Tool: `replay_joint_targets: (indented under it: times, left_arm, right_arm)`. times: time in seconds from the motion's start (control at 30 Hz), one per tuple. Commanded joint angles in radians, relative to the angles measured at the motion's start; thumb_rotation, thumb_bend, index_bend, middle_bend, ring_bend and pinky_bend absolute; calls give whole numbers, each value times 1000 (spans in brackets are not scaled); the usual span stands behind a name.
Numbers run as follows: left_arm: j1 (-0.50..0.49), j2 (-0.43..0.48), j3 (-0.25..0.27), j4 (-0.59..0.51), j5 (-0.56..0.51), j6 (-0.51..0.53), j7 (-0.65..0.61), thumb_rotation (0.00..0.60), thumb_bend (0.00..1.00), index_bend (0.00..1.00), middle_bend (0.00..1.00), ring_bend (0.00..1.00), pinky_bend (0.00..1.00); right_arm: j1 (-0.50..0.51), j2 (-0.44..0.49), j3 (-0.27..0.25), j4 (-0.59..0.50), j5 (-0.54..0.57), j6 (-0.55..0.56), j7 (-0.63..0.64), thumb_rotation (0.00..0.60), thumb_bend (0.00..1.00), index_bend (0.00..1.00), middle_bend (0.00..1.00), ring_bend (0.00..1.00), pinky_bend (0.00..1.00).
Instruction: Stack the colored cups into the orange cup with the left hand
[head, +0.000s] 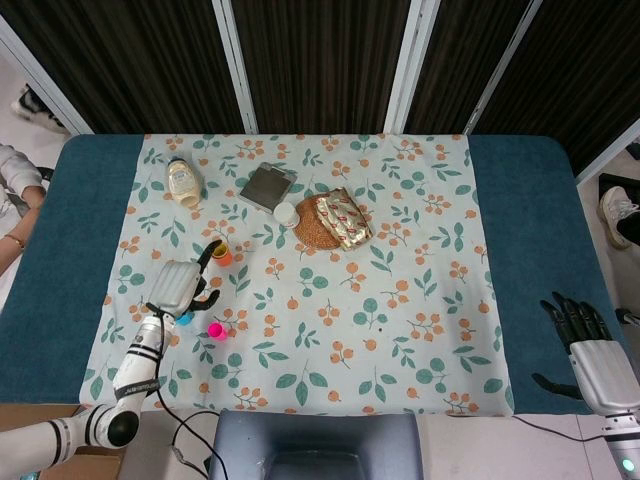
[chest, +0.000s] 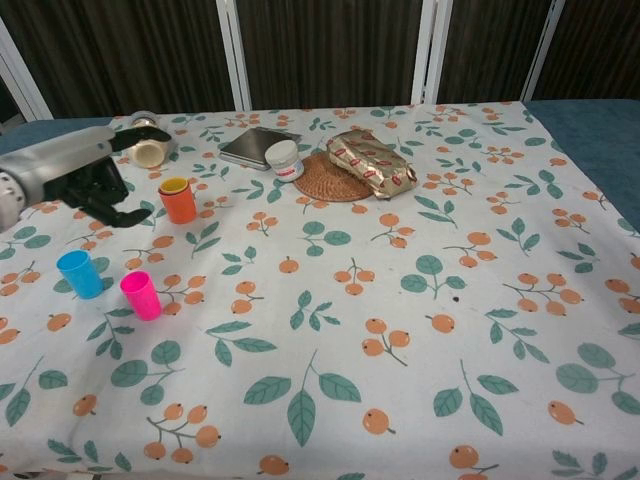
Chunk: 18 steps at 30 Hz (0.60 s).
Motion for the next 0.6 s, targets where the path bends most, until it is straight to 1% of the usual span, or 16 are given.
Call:
replay_joint_targets:
  times: [0.03, 0.1, 0.2, 0.3, 0.4, 0.5, 0.6]
  left_arm:
    - [89, 96, 90, -116, 93, 60, -34, 600, 337, 33, 1000, 1000, 1000]
    - [107, 103, 112, -121, 109, 65, -39, 600, 337, 35, 1000, 1000, 1000]
    - [124, 92, 127, -91, 109, 68, -37, 600, 338, 54, 1000, 1000, 1000]
    - [134, 72, 132, -44, 80, 44, -49, 600, 340, 78, 1000, 1000, 1000]
    - [143, 40, 125, 18, 65, 41, -65, 600, 338, 93, 1000, 1000, 1000]
    - [148, 12, 120, 73, 55, 30, -79, 600, 335, 140, 1000, 1000, 1000]
    - [150, 1, 117, 103, 52, 13, -91, 600, 334, 237, 1000, 1000, 1000]
  right_arm:
    - [0, -1, -3, 0, -4, 1, -1, 600, 185, 0, 0, 0, 0]
    - [0, -2, -4, 0, -6, -1, -4, 600, 185, 0, 0, 0, 0]
    - [1, -3, -6, 0, -9, -4, -5, 600, 186, 0, 0, 0, 0]
    - [1, -2, -8, 0, -12, -1, -4, 600, 185, 0, 0, 0, 0]
    - [-1, -1, -7, 0, -11, 2, 0, 600, 185, 0, 0, 0, 0]
    - [-1, -1, -6, 0, -10, 3, 1, 600, 185, 0, 0, 0, 0]
    - [0, -2, -4, 0, -6, 3, -1, 600, 185, 0, 0, 0, 0]
